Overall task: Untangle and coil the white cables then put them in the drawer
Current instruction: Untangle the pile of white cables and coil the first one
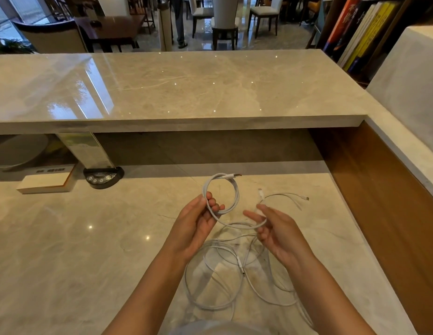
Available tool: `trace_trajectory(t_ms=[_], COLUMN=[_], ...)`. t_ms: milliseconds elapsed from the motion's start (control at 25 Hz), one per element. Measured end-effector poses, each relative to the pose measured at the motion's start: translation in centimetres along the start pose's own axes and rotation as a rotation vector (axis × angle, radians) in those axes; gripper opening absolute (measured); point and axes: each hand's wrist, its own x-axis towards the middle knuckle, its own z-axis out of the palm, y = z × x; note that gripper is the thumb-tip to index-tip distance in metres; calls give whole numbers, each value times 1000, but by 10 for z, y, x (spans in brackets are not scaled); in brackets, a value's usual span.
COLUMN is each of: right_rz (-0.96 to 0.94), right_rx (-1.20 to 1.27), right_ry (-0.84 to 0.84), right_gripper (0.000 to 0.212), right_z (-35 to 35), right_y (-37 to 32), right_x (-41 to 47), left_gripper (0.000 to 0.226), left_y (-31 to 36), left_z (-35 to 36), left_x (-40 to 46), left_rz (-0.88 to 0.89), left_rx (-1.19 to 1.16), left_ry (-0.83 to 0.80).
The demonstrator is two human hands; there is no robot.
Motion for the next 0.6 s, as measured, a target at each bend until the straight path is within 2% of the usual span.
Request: trace_trajectory(t_ms=[80, 200, 280, 360, 480, 600], right_rz=[-61, -72, -34, -58, -257, -424], right_rx=[84, -6, -161, -419, -683, -680], right_ry=[40, -12, -116, -175, -197, -186], right_gripper=[18, 21, 23, 30, 37, 35], right_z=[-3, -12, -12, -5, 10, 18], right_y=[-10, -17, -20, -21, -20, -11], right_x=[8, 9, 6, 3, 0, -1], left_gripper=[14, 13, 13, 11, 15, 22], left_y=[-2, 3, 6, 6, -1, -7], left_z=[-2, -5, -4, -1, 3, 4], left_x=[-3, -3, -3, -3, -1, 1], left_rz=[-11, -8, -7, -21, -59, -76], left_rx=[6, -10, -20, -4, 2, -56], left_ry=[-31, -28, -36, -59, -62, -18])
